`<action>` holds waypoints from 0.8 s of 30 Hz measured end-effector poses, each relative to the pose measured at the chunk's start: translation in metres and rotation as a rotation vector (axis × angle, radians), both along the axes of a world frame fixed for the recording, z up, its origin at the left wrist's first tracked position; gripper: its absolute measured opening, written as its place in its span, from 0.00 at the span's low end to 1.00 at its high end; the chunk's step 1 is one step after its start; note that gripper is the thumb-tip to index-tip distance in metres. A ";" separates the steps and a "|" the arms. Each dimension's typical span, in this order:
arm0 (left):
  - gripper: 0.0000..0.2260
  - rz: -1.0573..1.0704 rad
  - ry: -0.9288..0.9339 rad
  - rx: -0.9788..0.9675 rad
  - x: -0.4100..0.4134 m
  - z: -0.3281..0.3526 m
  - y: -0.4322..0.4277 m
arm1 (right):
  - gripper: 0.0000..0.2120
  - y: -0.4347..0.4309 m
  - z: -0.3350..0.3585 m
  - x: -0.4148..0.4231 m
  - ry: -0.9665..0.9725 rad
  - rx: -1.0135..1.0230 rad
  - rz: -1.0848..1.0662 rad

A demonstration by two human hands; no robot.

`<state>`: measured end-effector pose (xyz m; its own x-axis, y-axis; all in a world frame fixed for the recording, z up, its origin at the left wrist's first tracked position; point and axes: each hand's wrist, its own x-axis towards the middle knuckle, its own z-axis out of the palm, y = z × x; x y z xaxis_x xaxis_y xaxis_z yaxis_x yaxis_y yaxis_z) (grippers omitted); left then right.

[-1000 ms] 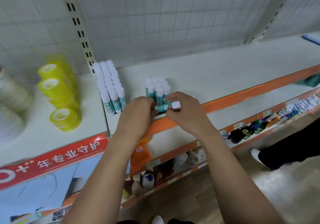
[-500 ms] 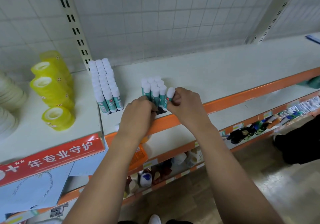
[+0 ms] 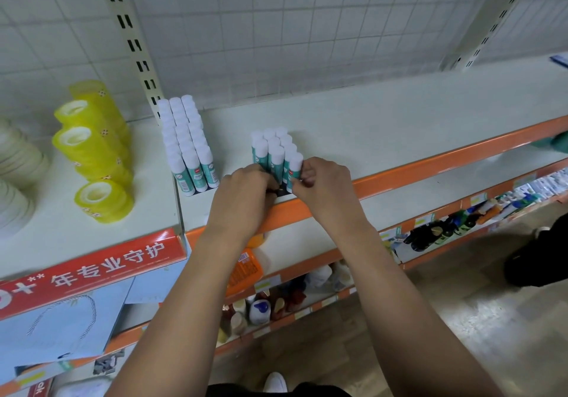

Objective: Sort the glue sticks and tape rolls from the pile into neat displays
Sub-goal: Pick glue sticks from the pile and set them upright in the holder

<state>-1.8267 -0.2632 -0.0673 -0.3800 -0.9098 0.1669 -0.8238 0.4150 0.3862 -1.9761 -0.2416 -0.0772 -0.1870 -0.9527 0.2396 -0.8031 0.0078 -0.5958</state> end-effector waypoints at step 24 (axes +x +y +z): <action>0.14 0.067 -0.048 0.094 0.073 0.008 0.017 | 0.11 0.013 -0.006 0.068 -0.056 0.054 0.171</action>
<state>-1.7535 -0.2465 -0.0589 -0.3238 -0.9440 0.0631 -0.8669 0.3227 0.3800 -1.9077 -0.2287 -0.0833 -0.0325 -0.9829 0.1812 -0.7613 -0.0931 -0.6417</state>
